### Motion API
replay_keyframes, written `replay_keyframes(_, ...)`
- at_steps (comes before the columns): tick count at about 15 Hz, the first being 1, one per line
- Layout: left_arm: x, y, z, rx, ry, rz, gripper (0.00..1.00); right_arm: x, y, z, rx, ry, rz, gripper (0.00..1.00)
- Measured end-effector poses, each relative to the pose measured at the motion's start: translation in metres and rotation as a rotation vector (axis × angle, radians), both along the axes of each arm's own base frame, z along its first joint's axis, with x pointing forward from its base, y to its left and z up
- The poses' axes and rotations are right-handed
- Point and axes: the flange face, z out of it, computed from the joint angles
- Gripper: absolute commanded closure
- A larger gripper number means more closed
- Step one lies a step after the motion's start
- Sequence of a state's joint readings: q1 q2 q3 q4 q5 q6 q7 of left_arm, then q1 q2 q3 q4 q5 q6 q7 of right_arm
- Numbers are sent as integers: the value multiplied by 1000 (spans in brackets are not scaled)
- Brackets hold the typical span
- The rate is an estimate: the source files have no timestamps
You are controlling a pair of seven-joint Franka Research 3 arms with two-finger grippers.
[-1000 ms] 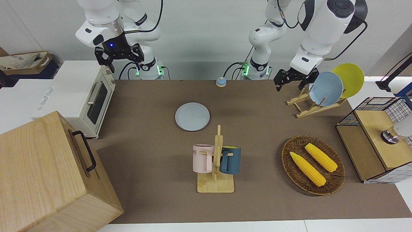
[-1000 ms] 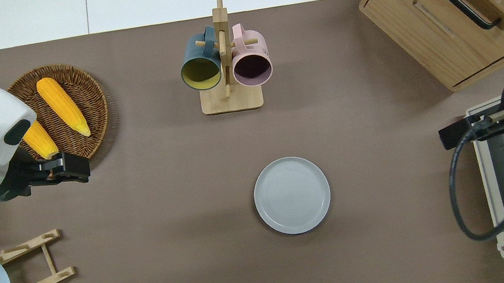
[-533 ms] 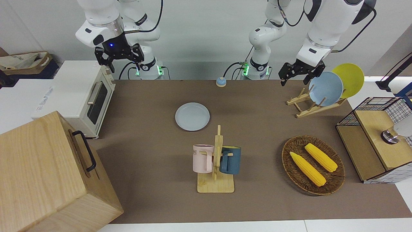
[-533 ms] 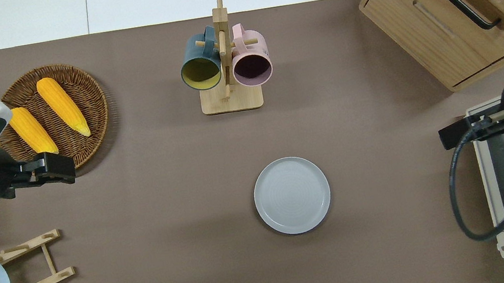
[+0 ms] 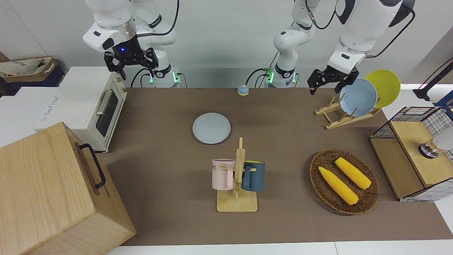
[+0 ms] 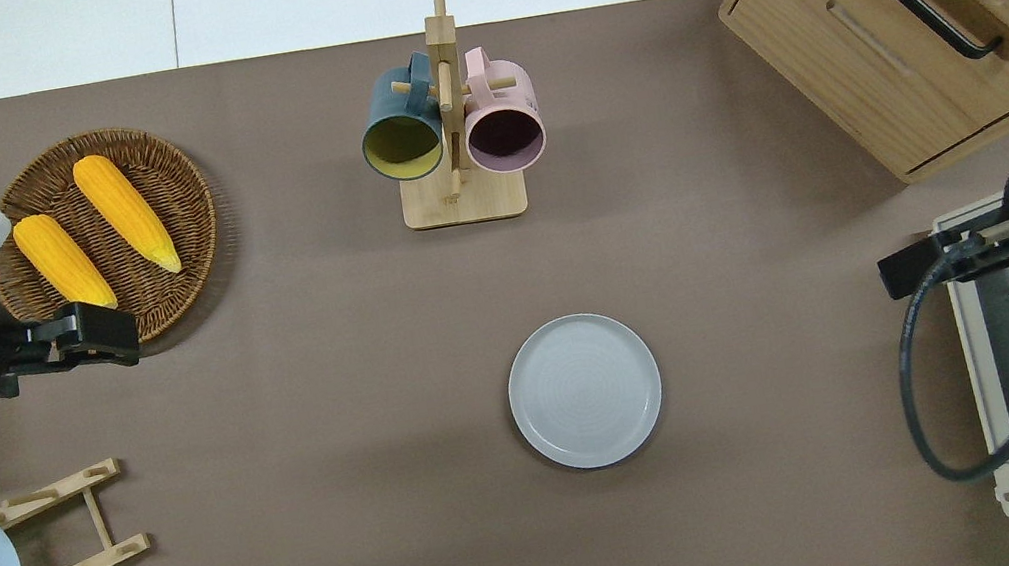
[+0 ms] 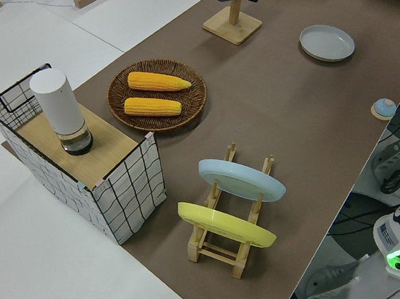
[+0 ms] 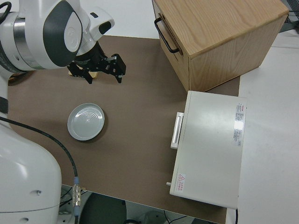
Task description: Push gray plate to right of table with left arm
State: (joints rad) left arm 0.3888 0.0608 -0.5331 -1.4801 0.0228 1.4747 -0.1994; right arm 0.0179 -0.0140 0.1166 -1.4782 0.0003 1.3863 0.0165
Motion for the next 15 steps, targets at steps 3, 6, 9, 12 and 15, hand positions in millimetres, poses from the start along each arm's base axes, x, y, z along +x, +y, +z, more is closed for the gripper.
replay_keyframes(3,3,11,3,11,-9,21,5,0,0,0,0,0,0,17)
replay_keyframes(6,2,6,7,18,-18,16,2,0,0,0,0,0,0,17)
replay_keyframes(9,0,5,11,20,-27,18,2,0,0,0,0,0,0,17)
replay_keyframes(12,-1,8,14,20,-31,24,2,0,0,0,0,0,0,17)
replay_keyframes(15,-1,10,14,19,-31,27,2,0,0,0,0,0,0,17)
